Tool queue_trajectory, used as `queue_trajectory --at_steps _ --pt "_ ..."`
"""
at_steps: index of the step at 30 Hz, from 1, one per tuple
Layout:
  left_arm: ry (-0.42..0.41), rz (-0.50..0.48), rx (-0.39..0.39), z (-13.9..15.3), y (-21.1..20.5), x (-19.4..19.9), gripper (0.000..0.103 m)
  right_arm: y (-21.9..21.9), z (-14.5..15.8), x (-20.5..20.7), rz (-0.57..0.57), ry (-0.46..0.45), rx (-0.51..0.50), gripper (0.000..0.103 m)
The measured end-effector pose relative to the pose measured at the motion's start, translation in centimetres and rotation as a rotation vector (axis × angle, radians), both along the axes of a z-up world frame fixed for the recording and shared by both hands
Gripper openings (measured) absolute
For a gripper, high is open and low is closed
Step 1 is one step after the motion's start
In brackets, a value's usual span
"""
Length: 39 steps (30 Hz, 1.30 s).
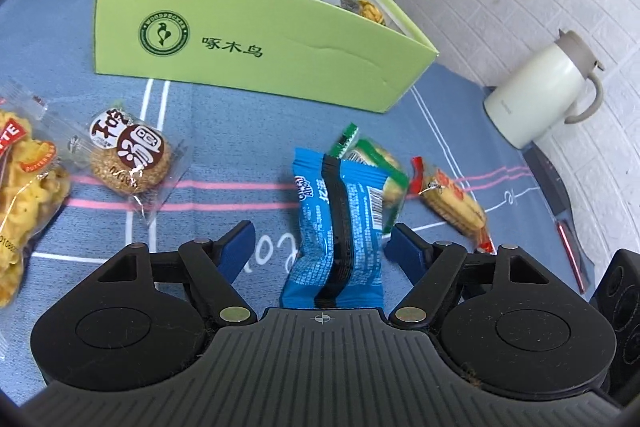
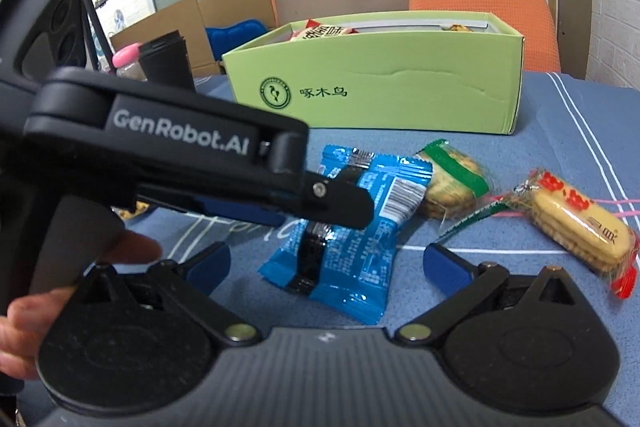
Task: Organize snacks
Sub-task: 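Grasp the blue wrapped snack bar with the left tool, then carry the blue snack bar into the green box and open the left tool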
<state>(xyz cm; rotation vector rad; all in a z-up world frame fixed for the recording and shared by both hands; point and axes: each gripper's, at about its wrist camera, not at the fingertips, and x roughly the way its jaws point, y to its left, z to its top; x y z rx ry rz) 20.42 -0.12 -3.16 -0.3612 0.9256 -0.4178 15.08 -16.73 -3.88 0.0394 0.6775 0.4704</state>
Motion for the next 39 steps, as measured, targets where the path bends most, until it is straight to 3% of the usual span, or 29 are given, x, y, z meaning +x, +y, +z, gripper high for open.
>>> queue_trajectory --at_steps 7,11,13,14,16,22,27,30,37,39 --pt "-0.004 -0.015 0.050 0.3 -1.3 1.1 0.056 0.6 -0.2 0.5 -0.012 -0.009 -0.024 0.102" --pt "-0.001 -0.094 0.102 0.4 -2.4 1.6 0.042 0.4 -0.3 0.6 -0.012 -0.009 -0.013 0.102" --pt "0.000 -0.114 0.105 0.4 -2.6 1.8 0.026 0.4 -0.3 0.7 -0.015 -0.010 -0.005 0.102" --pt "0.007 -0.122 0.090 0.3 -2.6 1.9 0.022 0.3 -0.3 0.7 -0.012 -0.010 0.006 0.095" --pt "-0.005 -0.115 0.099 0.5 -2.6 1.1 0.017 0.2 -0.1 0.0 -0.005 -0.036 0.000 0.061" --pt "-0.100 -0.085 0.067 4.5 -1.5 -0.6 0.016 -0.2 2.9 -1.7 0.029 -0.127 -0.007 0.061" --pt "-0.204 -0.030 0.054 10.1 -1.3 4.7 0.016 0.0 7.8 3.9 0.088 -0.256 -0.010 0.064" --pt "-0.237 0.003 0.070 12.0 -2.4 9.0 0.014 -0.3 9.8 9.3 0.089 -0.279 0.000 0.067" --pt "-0.181 0.011 0.138 9.8 -4.6 16.1 0.012 -1.1 7.3 18.3 0.031 -0.171 0.020 0.068" --pt "-0.164 0.021 0.130 8.6 -4.5 17.1 0.019 -1.0 6.4 18.6 0.017 -0.160 -0.016 0.076"
